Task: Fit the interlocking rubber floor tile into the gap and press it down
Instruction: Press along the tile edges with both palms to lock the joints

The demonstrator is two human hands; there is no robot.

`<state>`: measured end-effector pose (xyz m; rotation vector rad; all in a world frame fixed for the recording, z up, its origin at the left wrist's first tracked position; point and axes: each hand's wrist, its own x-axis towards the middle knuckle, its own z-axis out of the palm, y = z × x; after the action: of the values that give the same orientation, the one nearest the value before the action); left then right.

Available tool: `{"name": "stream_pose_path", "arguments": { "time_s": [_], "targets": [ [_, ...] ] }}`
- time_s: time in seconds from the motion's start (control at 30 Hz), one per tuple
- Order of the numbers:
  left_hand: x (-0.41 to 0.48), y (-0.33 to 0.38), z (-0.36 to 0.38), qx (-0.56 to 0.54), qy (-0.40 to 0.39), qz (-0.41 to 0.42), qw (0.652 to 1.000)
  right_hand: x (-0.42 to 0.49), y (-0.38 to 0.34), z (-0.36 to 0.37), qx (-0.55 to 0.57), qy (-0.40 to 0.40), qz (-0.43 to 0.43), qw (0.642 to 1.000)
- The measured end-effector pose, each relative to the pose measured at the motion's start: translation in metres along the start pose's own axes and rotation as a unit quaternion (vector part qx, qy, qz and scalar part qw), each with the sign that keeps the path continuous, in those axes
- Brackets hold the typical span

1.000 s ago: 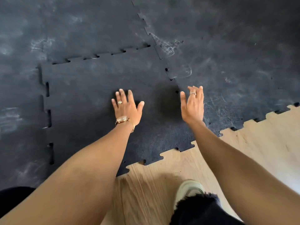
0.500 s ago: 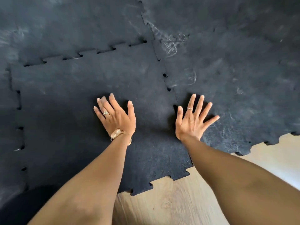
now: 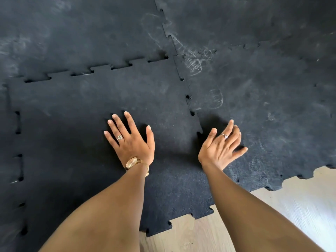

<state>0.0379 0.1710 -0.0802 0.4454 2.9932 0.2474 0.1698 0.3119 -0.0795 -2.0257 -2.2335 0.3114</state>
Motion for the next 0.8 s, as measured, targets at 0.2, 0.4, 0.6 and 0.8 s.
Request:
{"name": "stream_pose_path", "arguments": {
  "time_s": [0.2, 0.4, 0.6, 0.8],
  "targets": [
    [-0.001, 0.001, -0.003, 0.004, -0.016, -0.004, 1.000, 0.005, -0.001, 0.002, -0.075, -0.057, 0.000, 0.996],
    [0.000, 0.001, -0.005, 0.003, -0.024, -0.006, 1.000, 0.014, -0.005, -0.005, 0.000, -0.043, 0.016, 0.999],
    [0.001, 0.000, -0.002, 0.008, -0.012, -0.008, 1.000, 0.012, -0.007, 0.001, -0.003, -0.002, 0.031, 1.000],
    [0.002, 0.000, 0.000, 0.016, -0.013, -0.006, 1.000, 0.015, -0.009, 0.001, -0.041, -0.010, 0.017, 0.999]
  ]
}}
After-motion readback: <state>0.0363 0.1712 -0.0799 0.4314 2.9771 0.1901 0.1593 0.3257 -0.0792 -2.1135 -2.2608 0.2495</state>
